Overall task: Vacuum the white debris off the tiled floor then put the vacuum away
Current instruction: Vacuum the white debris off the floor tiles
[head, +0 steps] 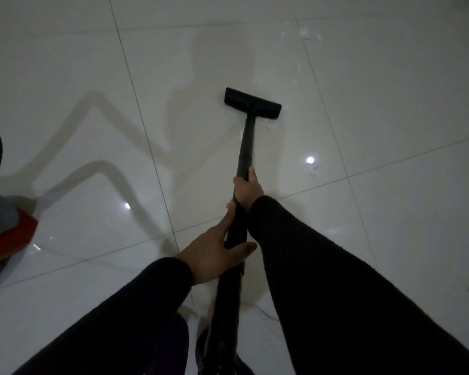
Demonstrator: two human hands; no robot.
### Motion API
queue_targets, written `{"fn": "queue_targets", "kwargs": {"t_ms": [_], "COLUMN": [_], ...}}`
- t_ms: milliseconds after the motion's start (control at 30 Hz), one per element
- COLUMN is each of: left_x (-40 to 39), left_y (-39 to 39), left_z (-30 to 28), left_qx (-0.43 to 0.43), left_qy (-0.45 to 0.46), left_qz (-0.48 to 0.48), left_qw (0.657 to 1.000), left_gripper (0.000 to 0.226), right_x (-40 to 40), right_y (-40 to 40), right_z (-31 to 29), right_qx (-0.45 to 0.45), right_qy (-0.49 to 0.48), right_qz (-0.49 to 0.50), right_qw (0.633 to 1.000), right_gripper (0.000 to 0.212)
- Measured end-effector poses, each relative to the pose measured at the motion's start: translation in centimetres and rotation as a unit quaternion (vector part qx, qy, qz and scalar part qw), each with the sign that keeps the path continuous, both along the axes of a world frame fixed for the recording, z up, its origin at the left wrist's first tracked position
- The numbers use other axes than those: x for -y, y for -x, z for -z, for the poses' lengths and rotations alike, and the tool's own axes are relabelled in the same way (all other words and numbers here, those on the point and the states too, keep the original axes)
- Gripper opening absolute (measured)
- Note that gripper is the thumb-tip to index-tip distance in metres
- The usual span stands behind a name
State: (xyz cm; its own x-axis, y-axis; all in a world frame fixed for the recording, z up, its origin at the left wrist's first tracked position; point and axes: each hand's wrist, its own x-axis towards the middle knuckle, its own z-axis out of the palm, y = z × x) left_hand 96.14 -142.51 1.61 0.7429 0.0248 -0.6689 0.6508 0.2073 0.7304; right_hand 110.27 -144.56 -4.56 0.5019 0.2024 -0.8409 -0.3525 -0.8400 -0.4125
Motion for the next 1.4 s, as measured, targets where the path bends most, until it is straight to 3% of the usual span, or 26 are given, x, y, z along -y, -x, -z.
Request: {"fn": "queue_targets", "kwargs": {"t_ms": [533,1067,1400], "left_x": [5.1,5.6,3.9], "left_y": [2.2,1.5,4.8], "left_z": [-7.3,-5.8,-7.4], "left_qx": [-0.073,-0.06,-0.084], "left_qy": [-0.011,-0.014,-0.026], "left_qz": [0.011,0.005,0.088], "left_qw": [0.997,0.998,0.992], "left_gripper": [0.083,0.077,0.078], "right_x": [5.6,5.3,6.0], "right_y": [3.2,3.1,6.0], "right_z": [-4.4,-3.3,-4.2], "right_qx": [-0.039,-0.044,-0.038], "right_qy": [-0.017,0.006,-0.012], "right_qz": [0.033,0.008,0.039], "right_qw": [0.999,0.999,0.998], "right_gripper": [0.065,0.065,0.064]}}
